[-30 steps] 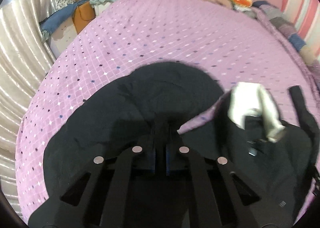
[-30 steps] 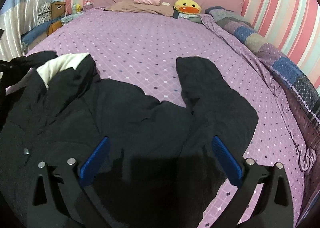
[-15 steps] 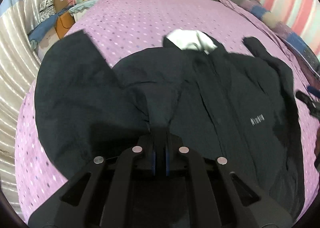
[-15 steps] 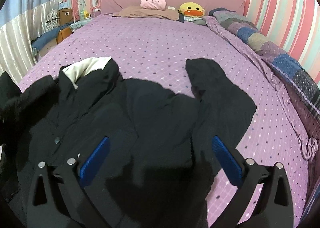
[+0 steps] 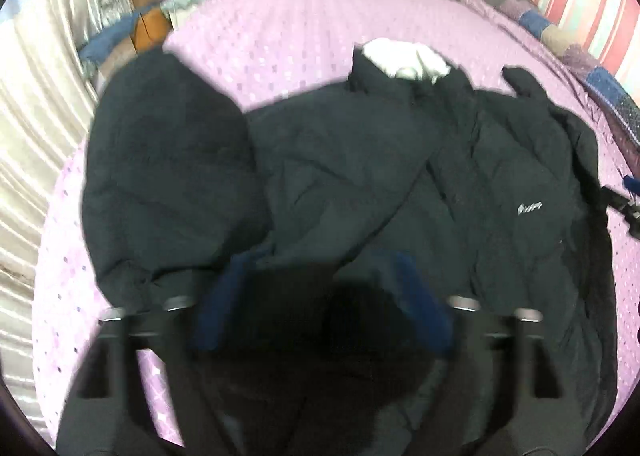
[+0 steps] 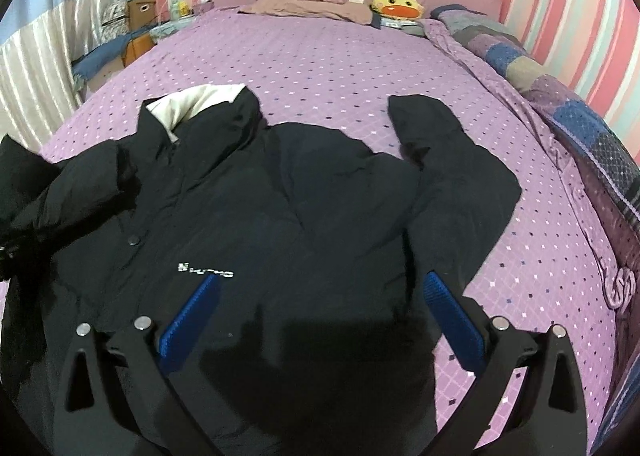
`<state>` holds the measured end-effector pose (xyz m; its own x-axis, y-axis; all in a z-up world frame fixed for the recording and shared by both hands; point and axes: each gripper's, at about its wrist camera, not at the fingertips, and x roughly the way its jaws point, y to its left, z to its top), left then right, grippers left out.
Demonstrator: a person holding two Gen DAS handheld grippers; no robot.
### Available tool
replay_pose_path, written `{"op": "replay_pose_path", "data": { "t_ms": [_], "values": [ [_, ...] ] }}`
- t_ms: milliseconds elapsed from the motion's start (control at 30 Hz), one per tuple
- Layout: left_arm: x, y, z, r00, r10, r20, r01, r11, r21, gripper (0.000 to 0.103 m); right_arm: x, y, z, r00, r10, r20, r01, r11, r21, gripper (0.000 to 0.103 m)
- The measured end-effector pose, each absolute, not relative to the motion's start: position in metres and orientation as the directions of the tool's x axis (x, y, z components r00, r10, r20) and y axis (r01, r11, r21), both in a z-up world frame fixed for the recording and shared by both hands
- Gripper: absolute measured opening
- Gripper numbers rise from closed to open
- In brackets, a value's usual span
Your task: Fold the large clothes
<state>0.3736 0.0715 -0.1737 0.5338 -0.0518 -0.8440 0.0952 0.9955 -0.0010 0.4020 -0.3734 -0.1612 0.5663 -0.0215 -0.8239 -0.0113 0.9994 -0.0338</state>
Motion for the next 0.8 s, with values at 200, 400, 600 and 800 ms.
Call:
{"op": "replay_pose_path", "data": {
  "t_ms": [200,400,600,800],
  "values": [
    [0.374,0.084,-0.140,0.563,-0.021,-0.826,0.049,0.999,0.007,0.096,0.419,-0.344,-0.155,0.564,0.070,-0.823,-0.079,0.996,0.031,0.101],
    [0.383,0.170,-0.132,0.557,0.073,-0.827,-0.108,0.994,0.016,0.100,0.460,-0.281,-0.160,0.503,0.191,-0.843,-0.180,0.977,0.114,0.101],
    [0.386,0.238,-0.144,0.535,0.068,-0.842,-0.174,0.984,-0.031,0.100,0.508,-0.221,-0.180,0.420,0.315,-0.851,-0.259,0.940,0.221,0.101],
    [0.393,0.248,-0.154,0.520,0.077,-0.850,-0.183,0.983,-0.022,0.100,0.540,-0.176,-0.216,0.288,0.410,-0.865,-0.293,0.898,0.328,0.078]
  ]
}}
